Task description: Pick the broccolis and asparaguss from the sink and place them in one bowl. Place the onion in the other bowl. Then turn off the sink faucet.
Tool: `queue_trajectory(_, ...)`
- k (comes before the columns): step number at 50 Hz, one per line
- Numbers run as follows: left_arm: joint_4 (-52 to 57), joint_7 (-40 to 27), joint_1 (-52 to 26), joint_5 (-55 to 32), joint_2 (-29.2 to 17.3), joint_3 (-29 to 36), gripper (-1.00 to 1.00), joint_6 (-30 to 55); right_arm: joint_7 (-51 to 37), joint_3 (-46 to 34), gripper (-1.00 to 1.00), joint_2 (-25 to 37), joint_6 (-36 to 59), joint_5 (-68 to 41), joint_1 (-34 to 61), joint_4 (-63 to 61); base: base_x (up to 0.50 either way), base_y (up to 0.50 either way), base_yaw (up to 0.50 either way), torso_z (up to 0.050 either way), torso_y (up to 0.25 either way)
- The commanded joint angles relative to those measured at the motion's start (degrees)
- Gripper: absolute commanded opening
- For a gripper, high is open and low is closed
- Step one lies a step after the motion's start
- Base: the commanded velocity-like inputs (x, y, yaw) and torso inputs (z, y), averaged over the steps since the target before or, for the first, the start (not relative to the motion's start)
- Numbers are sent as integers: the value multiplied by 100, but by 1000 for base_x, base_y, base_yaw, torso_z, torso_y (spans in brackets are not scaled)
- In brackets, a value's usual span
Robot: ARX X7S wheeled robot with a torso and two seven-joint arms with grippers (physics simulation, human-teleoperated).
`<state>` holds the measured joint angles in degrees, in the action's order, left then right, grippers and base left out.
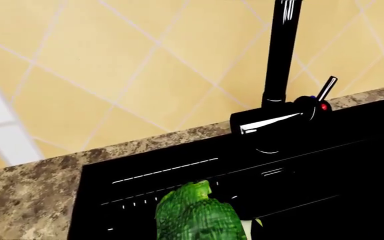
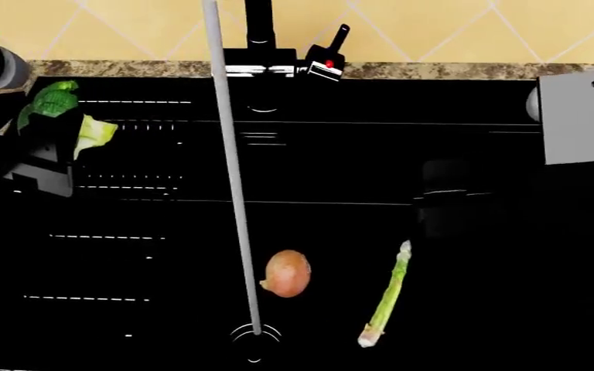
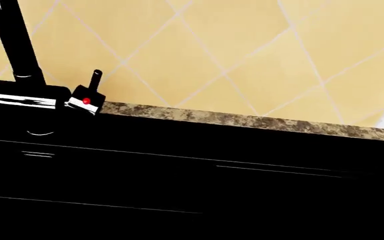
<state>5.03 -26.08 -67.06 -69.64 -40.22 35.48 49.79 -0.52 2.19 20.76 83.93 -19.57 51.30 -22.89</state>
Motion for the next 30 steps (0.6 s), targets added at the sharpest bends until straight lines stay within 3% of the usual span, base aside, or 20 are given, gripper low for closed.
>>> queue_trajectory(1,47,-10,30,-91,55,-44,-100,-18,58,85,100,-582,507,-173,233,917,0,0,0,0,0)
queue_trajectory(10,45,23,141,-99,21,-68,-100,-99,-304,-46,100,-1157,-365,310,1156,3510,0,0,0,0,1)
queue_trajectory(30,19,139,283,-84,-70,-127,-100,-262,-334,-400,100,-1600,-2215,721,2012,6808,0,0,0,0,0)
